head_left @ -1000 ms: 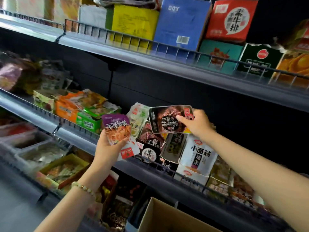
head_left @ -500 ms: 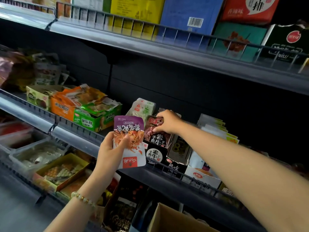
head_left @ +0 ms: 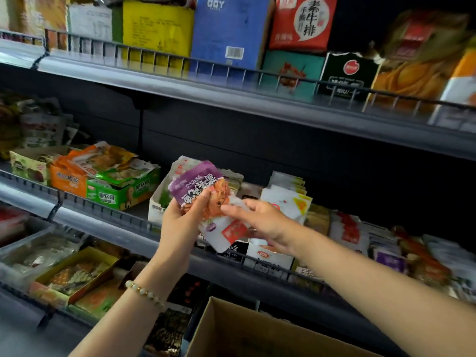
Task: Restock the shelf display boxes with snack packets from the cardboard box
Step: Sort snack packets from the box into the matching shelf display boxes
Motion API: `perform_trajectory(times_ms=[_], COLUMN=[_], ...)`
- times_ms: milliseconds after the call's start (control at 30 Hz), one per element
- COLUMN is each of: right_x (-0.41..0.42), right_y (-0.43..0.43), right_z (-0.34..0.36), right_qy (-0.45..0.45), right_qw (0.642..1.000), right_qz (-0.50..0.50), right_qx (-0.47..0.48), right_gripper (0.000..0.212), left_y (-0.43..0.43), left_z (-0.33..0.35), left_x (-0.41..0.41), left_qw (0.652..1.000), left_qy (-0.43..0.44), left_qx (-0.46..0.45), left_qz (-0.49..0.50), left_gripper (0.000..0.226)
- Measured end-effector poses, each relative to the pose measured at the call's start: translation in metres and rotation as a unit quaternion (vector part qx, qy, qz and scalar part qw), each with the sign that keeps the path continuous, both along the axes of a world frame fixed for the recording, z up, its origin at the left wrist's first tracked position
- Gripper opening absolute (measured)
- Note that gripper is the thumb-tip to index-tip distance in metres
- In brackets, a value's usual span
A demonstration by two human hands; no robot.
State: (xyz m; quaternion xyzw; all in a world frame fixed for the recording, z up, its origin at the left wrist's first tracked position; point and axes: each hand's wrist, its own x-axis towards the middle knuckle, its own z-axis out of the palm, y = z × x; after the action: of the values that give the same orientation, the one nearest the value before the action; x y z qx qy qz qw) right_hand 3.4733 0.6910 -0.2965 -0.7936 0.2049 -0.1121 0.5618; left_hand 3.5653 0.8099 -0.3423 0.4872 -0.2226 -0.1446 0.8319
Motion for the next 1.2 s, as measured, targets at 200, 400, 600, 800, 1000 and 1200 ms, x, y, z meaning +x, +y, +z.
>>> perform_trajectory(times_ms=[200, 400, 600, 800, 1000, 1200], right_x=[-0.079, -0.160, -0.211, -0.250, -0.238, -0.182], right_y=[-0.028, -0.073, -0.106, -0.154, -0.190, -0.206], right_z=[-0.009, -0.006, -0.008, 0.001, 0.016, 0.006], right_qy=[-0.104, -0.112, -0.146, -0.106, -0.037, 0.080], right_qw=[0.969, 0.963, 0.942, 0.962, 0.937, 0.907], right_qz=[-0.105, -0.153, -0.176, -0.250, -0.247, -0.167], right_qx=[0.197, 0.194, 0.247, 0.011, -0.243, -0.377], right_gripper=[0.023, 0.042, 0.033, 0.025, 0.017, 0.017], left_y=[-0.035, -0.067, -0.109, -0.148, -0.171, -0.185], left_z=[0.012, 0.017, 0.012, -0.007, -0.032, -0.039], left_x=[-0.061, -0.106, -0.157, -0.171, -0.146, -0.138], left_qw=[0.996, 0.980, 0.948, 0.950, 0.775, 0.663], left_qy=[-0.020, -0.023, 0.061, -0.107, -0.533, -0.607], left_qx=[0.038, 0.086, 0.046, 0.155, 0.326, 0.425], left_qz=[-0.073, -0.176, -0.310, -0.249, -0.093, -0.102], left_gripper=[0.024, 0.024, 0.026, 0.027, 0.027, 0.024])
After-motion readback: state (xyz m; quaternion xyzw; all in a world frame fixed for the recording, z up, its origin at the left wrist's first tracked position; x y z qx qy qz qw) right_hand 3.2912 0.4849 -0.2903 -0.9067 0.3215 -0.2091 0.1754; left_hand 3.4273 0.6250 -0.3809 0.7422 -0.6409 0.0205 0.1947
